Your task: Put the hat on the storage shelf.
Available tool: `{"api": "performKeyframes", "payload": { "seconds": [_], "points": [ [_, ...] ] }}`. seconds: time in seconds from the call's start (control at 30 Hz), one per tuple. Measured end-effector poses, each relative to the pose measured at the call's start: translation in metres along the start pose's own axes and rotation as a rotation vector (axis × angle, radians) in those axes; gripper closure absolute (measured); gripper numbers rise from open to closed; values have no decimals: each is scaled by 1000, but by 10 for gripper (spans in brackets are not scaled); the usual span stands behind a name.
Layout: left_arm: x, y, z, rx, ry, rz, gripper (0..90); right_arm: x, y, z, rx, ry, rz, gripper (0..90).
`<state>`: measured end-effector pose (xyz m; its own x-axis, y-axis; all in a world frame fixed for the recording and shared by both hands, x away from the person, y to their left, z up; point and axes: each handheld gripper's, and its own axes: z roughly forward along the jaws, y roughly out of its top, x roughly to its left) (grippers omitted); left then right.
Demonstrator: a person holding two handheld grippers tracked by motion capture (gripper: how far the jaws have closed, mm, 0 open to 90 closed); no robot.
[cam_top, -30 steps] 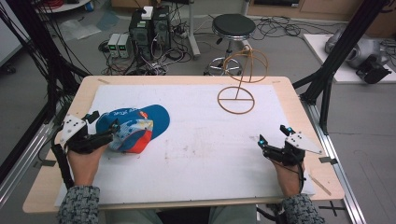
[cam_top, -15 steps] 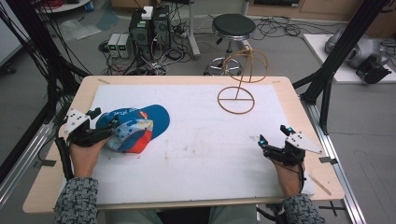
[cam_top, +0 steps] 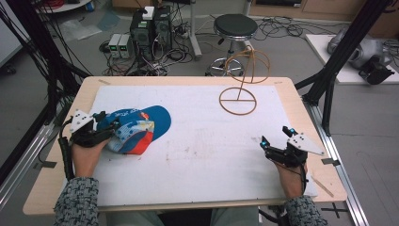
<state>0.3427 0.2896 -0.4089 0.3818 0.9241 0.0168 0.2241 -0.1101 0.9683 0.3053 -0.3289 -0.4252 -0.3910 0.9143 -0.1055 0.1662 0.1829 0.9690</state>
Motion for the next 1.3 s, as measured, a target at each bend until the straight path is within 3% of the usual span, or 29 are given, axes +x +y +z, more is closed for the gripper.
{"api": "performKeyframes", "payload": {
  "seconds": [0.17,0.43,0.6,0.9,1.3],
  "points": [
    [0,0,0,8,-14,7,539,0,0,0,0,3,0,116],
    [-3,1,-2,27,-72,3,851,-1,0,1,1,0,-8,116],
    [-5,6,-3,15,-96,-18,871,-1,0,1,3,1,3,116],
    [-17,35,-6,-30,-131,-28,874,-2,0,1,7,3,-1,116],
    [-33,76,-4,-82,-166,13,877,-2,0,1,6,4,3,116]
  ]
}}
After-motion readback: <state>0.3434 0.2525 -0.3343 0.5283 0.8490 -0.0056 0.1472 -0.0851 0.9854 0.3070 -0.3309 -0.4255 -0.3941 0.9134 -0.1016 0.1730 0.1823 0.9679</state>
